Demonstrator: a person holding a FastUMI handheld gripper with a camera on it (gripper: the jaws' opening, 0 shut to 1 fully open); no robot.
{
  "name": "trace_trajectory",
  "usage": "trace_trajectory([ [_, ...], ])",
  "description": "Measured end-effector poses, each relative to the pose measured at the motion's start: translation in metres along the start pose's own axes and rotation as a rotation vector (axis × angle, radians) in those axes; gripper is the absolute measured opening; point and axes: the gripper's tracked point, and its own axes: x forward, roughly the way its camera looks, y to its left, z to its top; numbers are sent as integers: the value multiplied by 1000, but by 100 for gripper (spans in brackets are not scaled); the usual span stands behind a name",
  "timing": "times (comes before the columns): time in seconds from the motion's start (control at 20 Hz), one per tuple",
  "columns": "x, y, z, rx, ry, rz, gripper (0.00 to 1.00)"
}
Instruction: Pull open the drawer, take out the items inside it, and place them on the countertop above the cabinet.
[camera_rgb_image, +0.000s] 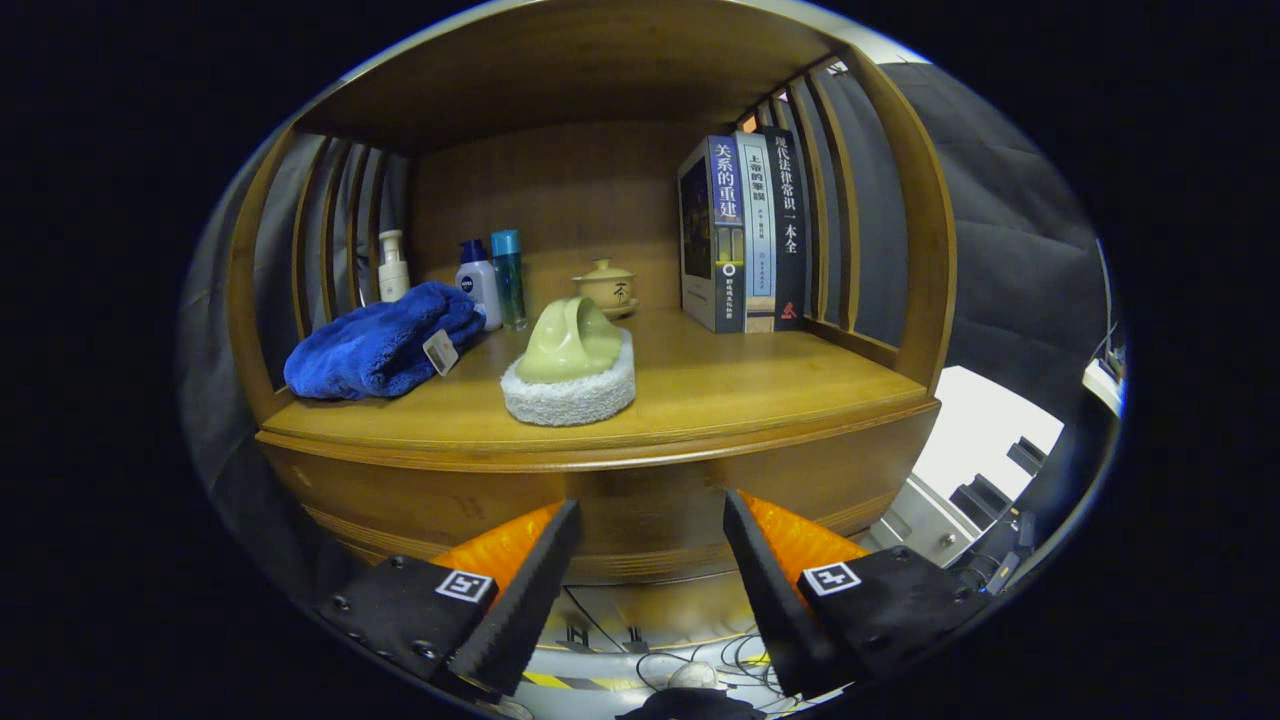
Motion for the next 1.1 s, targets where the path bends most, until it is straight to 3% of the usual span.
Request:
trace_trajectory([
  [0.3, -29, -18, 69, 36, -122, -12, 97],
  [0.7, -111, -26, 191, -6, -339, -9, 97],
  [1.1, -167, -4, 248, 1, -414, 74, 97],
])
